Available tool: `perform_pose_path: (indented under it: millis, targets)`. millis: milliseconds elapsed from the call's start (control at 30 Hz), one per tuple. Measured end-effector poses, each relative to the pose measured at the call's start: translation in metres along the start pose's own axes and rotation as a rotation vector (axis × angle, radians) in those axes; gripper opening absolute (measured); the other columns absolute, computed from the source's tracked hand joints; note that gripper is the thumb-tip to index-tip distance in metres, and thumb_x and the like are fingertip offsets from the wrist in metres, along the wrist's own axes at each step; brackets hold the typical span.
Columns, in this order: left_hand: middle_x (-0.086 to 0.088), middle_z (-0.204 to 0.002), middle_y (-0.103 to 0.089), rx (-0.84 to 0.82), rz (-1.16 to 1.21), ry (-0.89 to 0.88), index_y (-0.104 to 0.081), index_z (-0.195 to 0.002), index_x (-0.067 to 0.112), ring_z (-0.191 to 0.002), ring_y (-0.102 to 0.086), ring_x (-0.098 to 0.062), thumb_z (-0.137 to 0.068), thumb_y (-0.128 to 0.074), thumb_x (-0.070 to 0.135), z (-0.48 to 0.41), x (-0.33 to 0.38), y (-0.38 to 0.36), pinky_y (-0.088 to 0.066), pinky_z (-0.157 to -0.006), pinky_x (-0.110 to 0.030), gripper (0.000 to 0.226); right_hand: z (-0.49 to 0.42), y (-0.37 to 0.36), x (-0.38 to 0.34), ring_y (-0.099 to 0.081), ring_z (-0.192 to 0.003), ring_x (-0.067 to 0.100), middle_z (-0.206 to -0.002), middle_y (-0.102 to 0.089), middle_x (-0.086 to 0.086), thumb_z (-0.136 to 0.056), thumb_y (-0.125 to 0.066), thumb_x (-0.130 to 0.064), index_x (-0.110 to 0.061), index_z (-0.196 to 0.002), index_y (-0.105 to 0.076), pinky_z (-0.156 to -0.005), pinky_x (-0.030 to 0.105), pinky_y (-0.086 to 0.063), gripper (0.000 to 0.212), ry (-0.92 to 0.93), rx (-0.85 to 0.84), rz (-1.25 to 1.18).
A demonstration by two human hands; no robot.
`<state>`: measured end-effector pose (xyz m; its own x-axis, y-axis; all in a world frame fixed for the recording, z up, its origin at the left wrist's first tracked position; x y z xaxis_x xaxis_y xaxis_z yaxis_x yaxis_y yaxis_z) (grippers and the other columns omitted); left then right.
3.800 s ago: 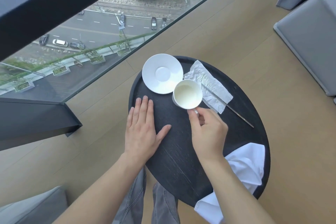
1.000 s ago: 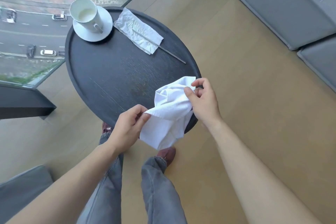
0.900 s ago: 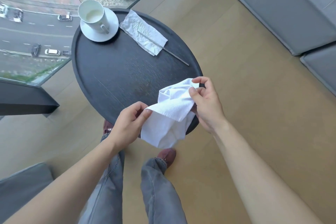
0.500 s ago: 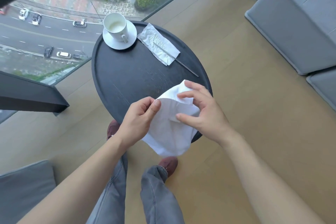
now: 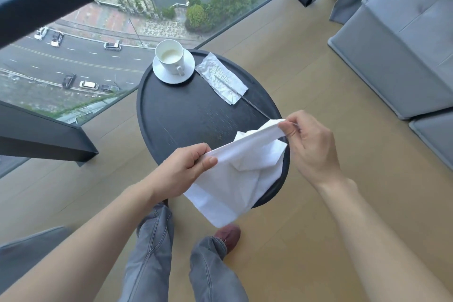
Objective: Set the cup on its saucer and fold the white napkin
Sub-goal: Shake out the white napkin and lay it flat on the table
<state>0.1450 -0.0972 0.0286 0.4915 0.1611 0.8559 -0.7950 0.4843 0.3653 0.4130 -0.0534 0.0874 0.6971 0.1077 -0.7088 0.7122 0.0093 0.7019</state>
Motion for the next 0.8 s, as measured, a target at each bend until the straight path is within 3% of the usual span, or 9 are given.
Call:
perform_pose_path:
  millis: [133, 233, 333, 467, 567, 633, 667, 733, 800]
  targets:
    - [0.014, -0.061, -0.040, -0.015, -0.073, 0.033, -0.036, -0.071, 0.024, -0.055, -0.035, -0.007, -0.103, -0.056, 0.037, 0.018, -0.013, 0.025, -0.028, -0.050, -0.021, 0.040, -0.006, 0.039, 0.012, -0.045, -0.060, 0.007, -0.064, -0.050, -0.006, -0.102, -0.057, -0.035, -0.010, -0.084, -0.058, -0.055, 0.015, -0.032, 0.031, -0.077, 0.099, 0.027]
    - [0.014, -0.063, -0.046, 0.030, -0.168, 0.059, -0.047, -0.075, 0.029, -0.058, -0.040, -0.008, -0.104, -0.056, 0.037, 0.032, -0.023, 0.057, -0.030, -0.052, -0.020, 0.031, -0.005, 0.061, 0.021, -0.038, -0.056, 0.010, -0.062, -0.050, 0.009, -0.100, -0.060, -0.037, -0.011, -0.082, -0.058, -0.050, 0.019, -0.028, 0.032, -0.152, 0.103, 0.001]
    - [0.012, -0.066, -0.055, 0.100, -0.196, 0.035, -0.056, -0.082, 0.030, -0.060, -0.046, -0.006, -0.103, -0.060, 0.035, 0.047, -0.021, 0.087, -0.035, -0.055, -0.018, 0.022, 0.000, 0.078, 0.029, -0.053, -0.066, 0.029, -0.077, -0.062, 0.021, -0.103, -0.059, -0.031, -0.019, -0.084, -0.061, -0.057, 0.029, -0.036, 0.022, -0.240, 0.085, -0.029]
    - [0.006, -0.081, -0.066, 0.122, -0.145, -0.032, -0.064, -0.096, 0.025, -0.072, -0.058, -0.010, -0.090, -0.054, 0.063, 0.062, -0.018, 0.122, -0.045, -0.066, -0.023, 0.040, 0.008, 0.092, 0.031, -0.063, -0.081, 0.018, -0.084, -0.067, -0.004, -0.105, -0.051, -0.020, -0.027, -0.090, -0.061, -0.063, 0.016, -0.042, 0.020, -0.272, 0.042, -0.018]
    - [0.009, -0.078, -0.071, 0.208, 0.159, -0.052, -0.065, -0.099, 0.010, -0.065, -0.060, -0.005, -0.090, -0.063, 0.067, 0.060, -0.003, 0.132, -0.048, -0.059, -0.018, 0.058, 0.004, 0.099, 0.028, -0.064, -0.076, 0.006, -0.078, -0.068, -0.010, -0.106, -0.051, -0.020, -0.029, -0.089, -0.062, -0.066, 0.012, -0.046, 0.022, -0.301, 0.085, -0.125]
    - [0.009, -0.067, -0.068, 0.315, 0.450, -0.045, -0.059, -0.094, 0.001, -0.056, -0.057, 0.004, -0.101, -0.064, 0.036, 0.051, 0.009, 0.138, -0.044, -0.058, -0.006, 0.036, -0.003, 0.106, 0.021, -0.061, -0.068, 0.001, -0.074, -0.068, -0.012, -0.106, -0.053, -0.024, -0.029, -0.086, -0.062, -0.067, 0.013, -0.047, 0.022, -0.304, 0.171, -0.219]
    - [0.006, -0.071, -0.069, 0.345, 0.575, -0.051, -0.061, -0.092, 0.004, -0.063, -0.061, 0.001, -0.100, -0.067, 0.029, 0.046, 0.014, 0.143, -0.047, -0.068, -0.008, 0.027, -0.008, 0.110, 0.015, -0.058, -0.065, -0.003, -0.071, -0.067, -0.016, -0.106, -0.053, -0.026, -0.027, -0.085, -0.061, -0.066, 0.012, -0.046, 0.022, -0.297, 0.220, -0.259]
    - [-0.004, -0.088, -0.072, 0.367, 0.718, -0.122, -0.069, -0.090, 0.013, -0.085, -0.067, -0.013, -0.086, -0.082, 0.039, 0.035, 0.022, 0.156, -0.053, -0.090, -0.026, 0.028, -0.021, 0.118, 0.007, -0.055, -0.064, -0.007, -0.066, -0.064, -0.024, -0.106, -0.054, -0.025, -0.025, -0.083, -0.059, -0.066, 0.008, -0.043, 0.023, -0.273, 0.306, -0.331]
    - [-0.003, -0.094, -0.074, 0.405, 0.815, -0.202, -0.074, -0.088, 0.019, -0.092, -0.068, -0.015, -0.091, -0.076, 0.036, 0.022, 0.032, 0.168, -0.054, -0.096, -0.030, 0.018, -0.035, 0.127, -0.005, -0.054, -0.068, -0.005, -0.067, -0.063, -0.023, -0.103, -0.059, -0.032, -0.028, -0.081, -0.060, -0.072, 0.013, -0.043, 0.022, -0.246, 0.387, -0.451]
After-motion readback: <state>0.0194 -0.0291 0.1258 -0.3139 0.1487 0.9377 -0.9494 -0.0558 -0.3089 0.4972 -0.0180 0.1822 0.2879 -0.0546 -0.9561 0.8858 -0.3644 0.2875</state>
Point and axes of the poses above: each hand's wrist, its own z-axis away from the middle knuckle, its own y-axis out of the back of the hand, x = y × z, the point moved 4 cm from there along -z, towards the middle knuckle
